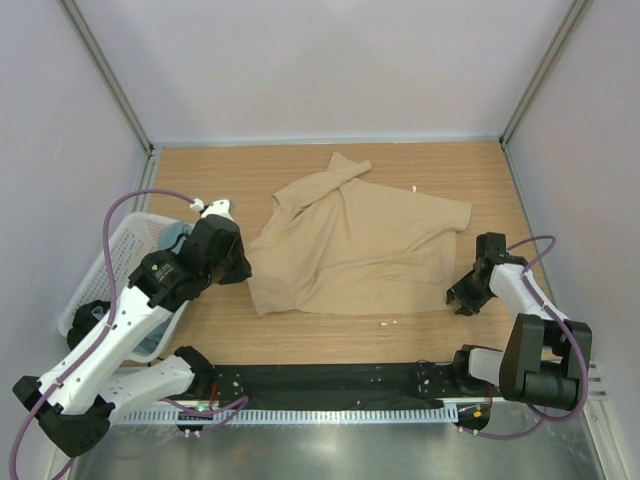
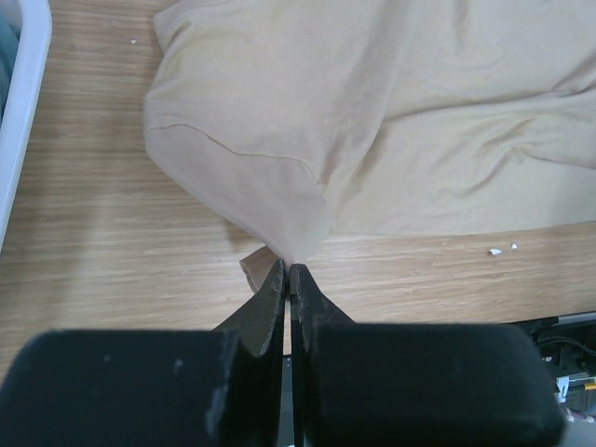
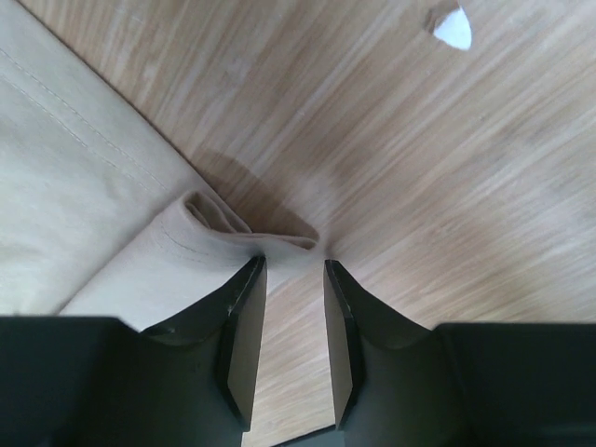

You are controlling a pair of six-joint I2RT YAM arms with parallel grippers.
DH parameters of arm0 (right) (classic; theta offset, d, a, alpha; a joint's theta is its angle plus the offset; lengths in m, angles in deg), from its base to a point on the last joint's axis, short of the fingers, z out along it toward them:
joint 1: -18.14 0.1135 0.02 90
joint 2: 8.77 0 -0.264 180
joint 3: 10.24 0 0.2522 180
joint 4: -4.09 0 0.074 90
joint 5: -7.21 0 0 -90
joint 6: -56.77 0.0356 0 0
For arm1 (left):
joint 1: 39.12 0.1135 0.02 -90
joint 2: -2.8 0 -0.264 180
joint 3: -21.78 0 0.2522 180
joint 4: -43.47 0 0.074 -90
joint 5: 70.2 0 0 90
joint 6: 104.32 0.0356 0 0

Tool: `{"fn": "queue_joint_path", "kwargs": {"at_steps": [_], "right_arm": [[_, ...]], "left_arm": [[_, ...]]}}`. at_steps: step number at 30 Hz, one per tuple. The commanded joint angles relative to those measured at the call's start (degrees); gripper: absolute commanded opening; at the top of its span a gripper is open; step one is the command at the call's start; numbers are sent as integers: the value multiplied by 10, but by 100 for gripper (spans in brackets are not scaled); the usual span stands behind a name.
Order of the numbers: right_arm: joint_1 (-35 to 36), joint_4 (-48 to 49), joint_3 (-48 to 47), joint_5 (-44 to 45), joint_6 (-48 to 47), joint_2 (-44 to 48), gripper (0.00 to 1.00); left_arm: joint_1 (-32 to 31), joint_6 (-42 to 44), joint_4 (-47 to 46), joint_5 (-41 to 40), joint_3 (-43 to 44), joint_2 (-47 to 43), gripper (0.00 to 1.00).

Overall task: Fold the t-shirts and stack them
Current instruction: Flatten the tshirt out

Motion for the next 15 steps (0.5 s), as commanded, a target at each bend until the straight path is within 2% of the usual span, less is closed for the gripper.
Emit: {"fn": "queue_joint_path", "kwargs": {"at_steps": [1,7,10,13,15], "right_arm": [[-3,39,5,4,7,-16,38],[-3,67,10,7,10,-53,37],[-3,80,20,19,13,-68,32],[-3,96,24,33,7,-76,23],[-3,108,23,37,0,-88,13]], "left_arm": [[2,8,-20,1,2,-4,0],[2,3,-18,0,2,-5,0],[2,0,-18,-2,4,-6,0],[2,1,-15,-13,9,-7,0],[2,2,-11,-21,16,-7,0]]}}
